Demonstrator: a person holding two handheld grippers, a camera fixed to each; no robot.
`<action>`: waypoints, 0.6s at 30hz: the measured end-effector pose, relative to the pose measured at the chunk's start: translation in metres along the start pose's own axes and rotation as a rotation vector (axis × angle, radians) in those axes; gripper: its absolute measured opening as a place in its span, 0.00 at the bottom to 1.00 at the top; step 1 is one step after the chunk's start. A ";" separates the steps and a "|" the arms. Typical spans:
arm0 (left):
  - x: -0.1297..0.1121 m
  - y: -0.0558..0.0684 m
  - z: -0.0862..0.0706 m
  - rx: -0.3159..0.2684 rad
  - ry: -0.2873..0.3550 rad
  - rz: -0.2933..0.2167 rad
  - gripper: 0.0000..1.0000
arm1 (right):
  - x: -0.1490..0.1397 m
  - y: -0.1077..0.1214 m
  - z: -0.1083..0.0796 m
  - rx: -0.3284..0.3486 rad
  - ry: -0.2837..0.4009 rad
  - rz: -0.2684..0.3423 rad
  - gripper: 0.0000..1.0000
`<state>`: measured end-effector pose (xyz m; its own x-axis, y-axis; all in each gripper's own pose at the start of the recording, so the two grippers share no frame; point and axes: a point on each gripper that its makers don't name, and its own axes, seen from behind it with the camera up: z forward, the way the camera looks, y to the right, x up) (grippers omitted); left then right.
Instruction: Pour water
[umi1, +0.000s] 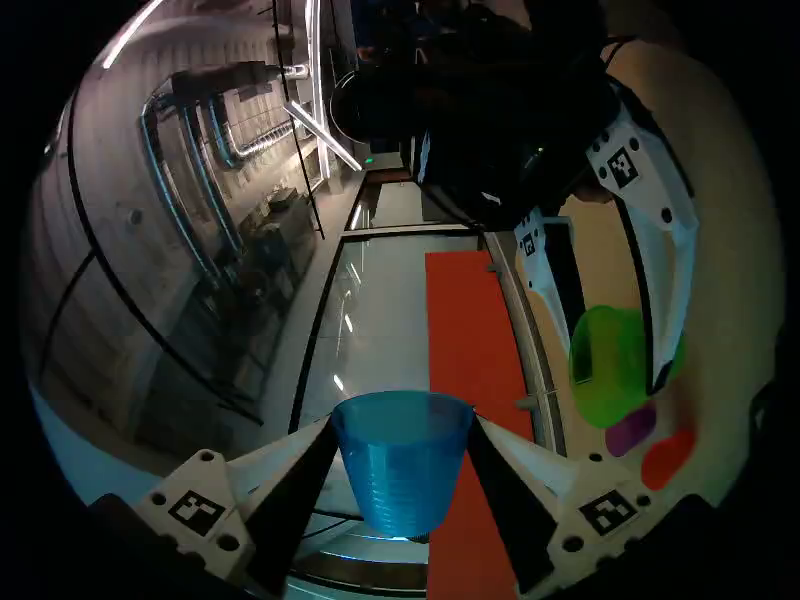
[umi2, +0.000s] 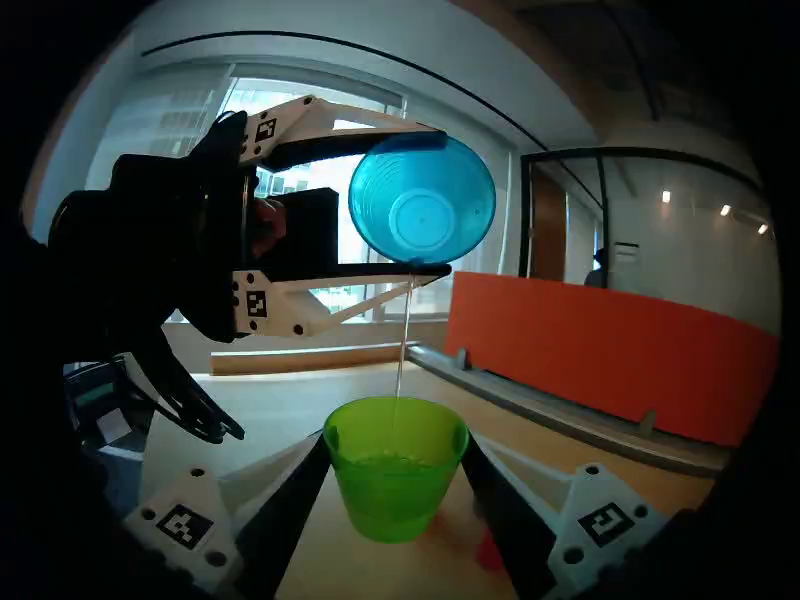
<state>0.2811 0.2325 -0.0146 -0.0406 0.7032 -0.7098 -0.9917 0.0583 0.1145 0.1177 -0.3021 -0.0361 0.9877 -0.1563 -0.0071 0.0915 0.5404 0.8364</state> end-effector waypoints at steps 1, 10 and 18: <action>0.000 0.000 0.000 0.000 0.000 0.003 0.87 | 0.000 0.000 0.000 0.000 0.000 0.000 0.91; 0.003 0.001 0.002 0.001 0.009 0.028 0.87 | 0.000 0.001 -0.001 -0.001 0.003 0.001 0.91; 0.002 -0.001 0.004 0.001 0.010 0.007 0.87 | -0.001 0.003 0.000 -0.004 0.003 0.003 0.91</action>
<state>0.2821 0.2365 -0.0132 -0.0485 0.6966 -0.7158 -0.9913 0.0539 0.1197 0.1166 -0.3006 -0.0339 0.9883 -0.1527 -0.0063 0.0895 0.5445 0.8340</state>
